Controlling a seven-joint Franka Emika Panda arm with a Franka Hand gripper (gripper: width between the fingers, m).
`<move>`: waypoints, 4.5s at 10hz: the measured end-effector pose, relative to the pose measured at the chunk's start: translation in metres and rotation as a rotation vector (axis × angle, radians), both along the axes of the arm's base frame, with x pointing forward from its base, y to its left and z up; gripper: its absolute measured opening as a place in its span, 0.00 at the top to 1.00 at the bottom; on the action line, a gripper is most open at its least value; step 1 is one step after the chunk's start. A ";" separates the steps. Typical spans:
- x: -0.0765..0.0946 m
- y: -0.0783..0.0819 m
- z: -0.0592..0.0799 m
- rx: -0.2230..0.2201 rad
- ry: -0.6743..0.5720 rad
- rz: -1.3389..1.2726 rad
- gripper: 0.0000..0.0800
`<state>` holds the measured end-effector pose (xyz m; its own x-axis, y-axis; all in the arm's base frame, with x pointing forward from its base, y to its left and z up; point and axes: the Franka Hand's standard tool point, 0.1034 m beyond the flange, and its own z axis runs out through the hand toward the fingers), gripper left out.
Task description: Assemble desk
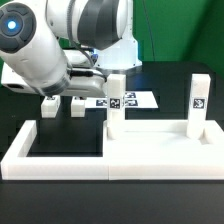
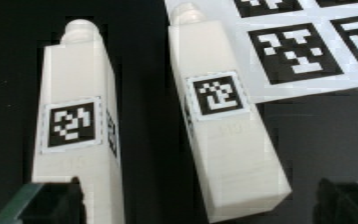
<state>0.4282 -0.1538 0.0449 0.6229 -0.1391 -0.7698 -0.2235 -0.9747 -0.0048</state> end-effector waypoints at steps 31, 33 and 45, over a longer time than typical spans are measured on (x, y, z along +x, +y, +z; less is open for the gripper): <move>-0.038 0.026 -0.033 0.006 0.076 0.022 0.22; -0.038 0.026 -0.032 0.006 0.076 0.022 0.51; -0.027 0.019 0.019 0.051 0.058 0.006 0.64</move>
Offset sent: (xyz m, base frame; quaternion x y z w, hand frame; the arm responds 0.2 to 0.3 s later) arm -0.0100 0.0114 -0.0086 -0.0074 0.0018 0.0116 0.9999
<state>0.4015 -0.1350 0.0641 0.5774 -0.0956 -0.8109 -0.2192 -0.9748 -0.0411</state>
